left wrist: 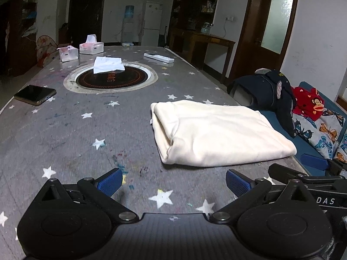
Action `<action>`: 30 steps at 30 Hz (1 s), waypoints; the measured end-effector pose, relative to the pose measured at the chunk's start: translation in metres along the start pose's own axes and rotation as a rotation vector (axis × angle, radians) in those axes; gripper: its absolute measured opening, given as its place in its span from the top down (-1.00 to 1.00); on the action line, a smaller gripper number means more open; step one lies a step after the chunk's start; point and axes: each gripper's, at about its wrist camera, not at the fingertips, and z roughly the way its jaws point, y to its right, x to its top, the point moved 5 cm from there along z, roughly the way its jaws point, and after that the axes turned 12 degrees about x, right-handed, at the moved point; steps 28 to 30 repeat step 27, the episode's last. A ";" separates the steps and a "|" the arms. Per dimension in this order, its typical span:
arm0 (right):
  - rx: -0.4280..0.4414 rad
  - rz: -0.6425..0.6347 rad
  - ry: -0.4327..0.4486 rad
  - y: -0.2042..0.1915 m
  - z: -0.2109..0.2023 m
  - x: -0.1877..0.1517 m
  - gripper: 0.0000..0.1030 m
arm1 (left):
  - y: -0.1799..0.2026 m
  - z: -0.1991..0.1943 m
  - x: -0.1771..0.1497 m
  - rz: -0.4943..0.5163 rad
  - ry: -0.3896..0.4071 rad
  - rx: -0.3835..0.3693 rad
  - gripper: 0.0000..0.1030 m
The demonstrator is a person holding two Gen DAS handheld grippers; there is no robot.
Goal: Fold clothes
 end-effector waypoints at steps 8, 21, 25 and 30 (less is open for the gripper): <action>-0.014 -0.012 -0.015 -0.004 0.001 -0.005 -1.00 | 0.003 -0.003 -0.007 0.007 -0.012 -0.001 -1.00; -0.002 -0.018 -0.019 -0.010 -0.001 -0.008 -1.00 | 0.006 -0.006 -0.013 0.013 -0.023 -0.003 -1.00; 0.004 -0.023 -0.019 -0.012 -0.001 -0.008 -1.00 | 0.006 -0.007 -0.013 0.013 -0.025 -0.007 -1.00; 0.007 -0.023 -0.019 -0.012 -0.001 -0.008 -1.00 | 0.007 -0.008 -0.013 0.015 -0.026 -0.009 -1.00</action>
